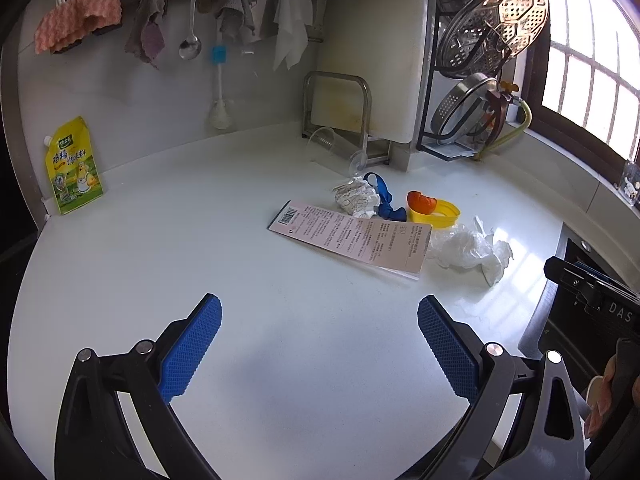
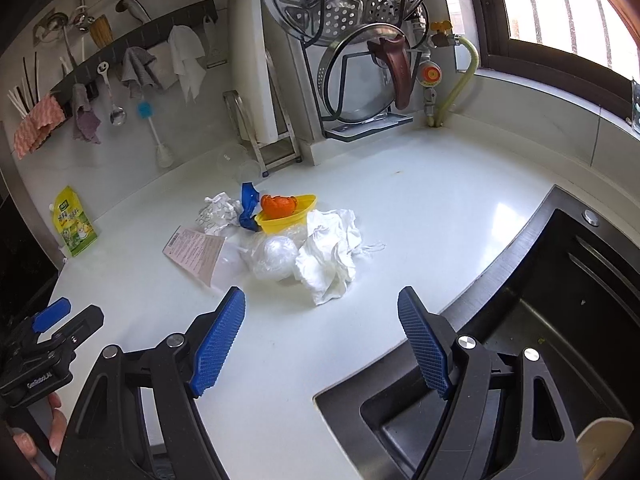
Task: Collect trash
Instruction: 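Move the right tool to the white tissues and close on them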
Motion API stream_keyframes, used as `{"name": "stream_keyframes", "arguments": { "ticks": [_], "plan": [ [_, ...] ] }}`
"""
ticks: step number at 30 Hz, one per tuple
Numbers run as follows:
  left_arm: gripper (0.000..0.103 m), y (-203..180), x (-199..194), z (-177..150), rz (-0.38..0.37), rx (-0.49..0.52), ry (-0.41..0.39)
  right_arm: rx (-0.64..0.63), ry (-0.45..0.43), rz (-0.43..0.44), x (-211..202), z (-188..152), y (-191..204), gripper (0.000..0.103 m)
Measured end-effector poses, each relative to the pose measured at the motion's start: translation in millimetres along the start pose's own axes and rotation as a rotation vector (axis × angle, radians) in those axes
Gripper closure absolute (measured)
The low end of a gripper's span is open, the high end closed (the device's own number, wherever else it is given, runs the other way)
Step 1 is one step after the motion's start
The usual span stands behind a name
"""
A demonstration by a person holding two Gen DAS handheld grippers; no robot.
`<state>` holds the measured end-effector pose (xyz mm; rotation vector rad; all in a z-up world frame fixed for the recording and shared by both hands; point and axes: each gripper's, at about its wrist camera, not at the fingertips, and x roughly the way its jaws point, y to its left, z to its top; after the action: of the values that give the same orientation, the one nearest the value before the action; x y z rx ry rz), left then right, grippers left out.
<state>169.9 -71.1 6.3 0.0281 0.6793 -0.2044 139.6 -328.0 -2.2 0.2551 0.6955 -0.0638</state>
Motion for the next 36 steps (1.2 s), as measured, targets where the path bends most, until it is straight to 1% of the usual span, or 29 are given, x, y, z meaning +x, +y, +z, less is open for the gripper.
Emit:
{"name": "stream_keyframes", "arguments": {
  "ticks": [7, 13, 16, 21, 24, 27, 28, 29, 30, 32, 33, 35, 36],
  "plan": [
    [0.006, -4, 23, 4, 0.017, -0.01, 0.026, 0.001, 0.038, -0.027, 45, 25, -2, 0.028],
    [0.006, -13, 33, 5, 0.018, 0.012, 0.033, 0.011, 0.063, -0.071, 73, 40, -6, 0.028],
    [0.006, -17, 39, 5, 0.013, 0.011, 0.04, 0.011, 0.091, -0.094, 87, 42, -9, 0.028],
    [0.006, -20, 44, 7, 0.011, 0.008, 0.045, -0.003, 0.146, -0.099, 101, 38, -10, 0.028],
    [0.006, -21, 45, 8, 0.013, 0.007, 0.046, -0.006, 0.166, -0.095, 104, 35, -10, 0.028],
    [0.006, -20, 47, 10, 0.017, -0.001, 0.049, 0.007, 0.16, -0.077, 102, 33, -11, 0.029],
    [0.006, -19, 48, 10, 0.018, -0.006, 0.052, 0.009, 0.158, -0.076, 102, 33, -11, 0.035],
    [0.006, -18, 48, 11, 0.017, -0.01, 0.055, 0.011, 0.161, -0.072, 102, 34, -12, 0.043],
    [0.006, -17, 49, 11, 0.017, -0.013, 0.057, 0.014, 0.168, -0.064, 102, 33, -12, 0.046],
    [0.006, -17, 50, 12, 0.023, -0.012, 0.059, 0.012, 0.189, -0.046, 105, 32, -10, 0.058],
    [0.006, -17, 50, 12, 0.027, -0.011, 0.059, 0.006, 0.2, -0.042, 107, 31, -9, 0.061],
    [0.006, -15, 50, 13, 0.032, -0.013, 0.061, -0.01, 0.21, -0.039, 109, 29, -7, 0.074],
    [0.006, -14, 50, 13, 0.033, -0.016, 0.062, -0.015, 0.209, -0.036, 108, 29, -6, 0.077]
  ]
}}
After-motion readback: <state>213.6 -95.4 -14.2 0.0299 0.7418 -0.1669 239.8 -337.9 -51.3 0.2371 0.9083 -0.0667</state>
